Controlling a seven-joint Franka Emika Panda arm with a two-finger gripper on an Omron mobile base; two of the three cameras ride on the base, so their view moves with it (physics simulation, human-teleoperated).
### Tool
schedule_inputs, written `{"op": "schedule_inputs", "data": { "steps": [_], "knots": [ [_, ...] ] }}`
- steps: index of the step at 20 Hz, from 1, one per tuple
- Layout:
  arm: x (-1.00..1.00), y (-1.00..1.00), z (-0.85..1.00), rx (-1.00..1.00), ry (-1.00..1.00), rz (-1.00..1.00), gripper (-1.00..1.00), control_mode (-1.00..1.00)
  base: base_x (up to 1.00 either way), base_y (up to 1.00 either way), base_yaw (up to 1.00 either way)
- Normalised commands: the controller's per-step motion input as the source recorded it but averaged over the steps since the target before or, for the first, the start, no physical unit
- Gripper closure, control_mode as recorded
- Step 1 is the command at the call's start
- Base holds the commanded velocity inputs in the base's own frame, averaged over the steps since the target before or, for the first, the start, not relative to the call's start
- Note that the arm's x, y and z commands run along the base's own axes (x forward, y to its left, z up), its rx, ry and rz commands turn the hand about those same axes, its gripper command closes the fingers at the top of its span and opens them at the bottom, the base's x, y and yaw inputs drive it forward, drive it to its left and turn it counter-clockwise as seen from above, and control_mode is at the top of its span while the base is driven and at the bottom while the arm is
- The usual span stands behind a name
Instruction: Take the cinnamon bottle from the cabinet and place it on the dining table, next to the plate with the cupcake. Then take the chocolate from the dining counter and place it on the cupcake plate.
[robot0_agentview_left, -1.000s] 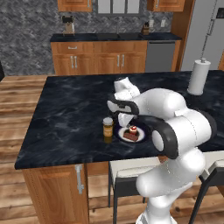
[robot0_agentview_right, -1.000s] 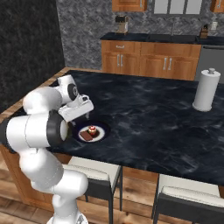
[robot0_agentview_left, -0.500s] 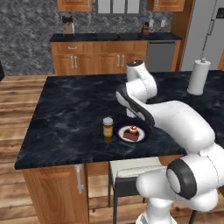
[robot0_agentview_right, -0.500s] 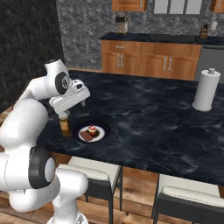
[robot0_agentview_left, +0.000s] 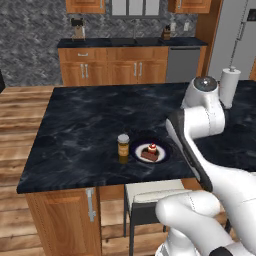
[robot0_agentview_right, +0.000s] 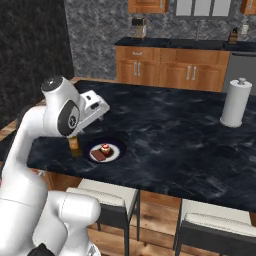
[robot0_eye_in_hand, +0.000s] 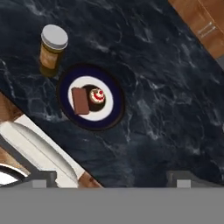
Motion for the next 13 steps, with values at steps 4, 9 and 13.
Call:
{"op": "schedule_inputs", "data": {
  "steps": [4,9,13],
  "knots": [
    [-0.57,-0.6,0.15,0.12,-0.29,0.0,-1.0,-1.0,0.0,0.0,0.0],
    [-0.13,-0.42,0.06,0.12,-0.09,0.0,-1.0,-1.0,0.0,0.0,0.0],
    [-0.04,-0.56,0.01,0.18,0.0,-0.02,-1.0,-1.0,0.0,0.0,0.0]
  ]
}}
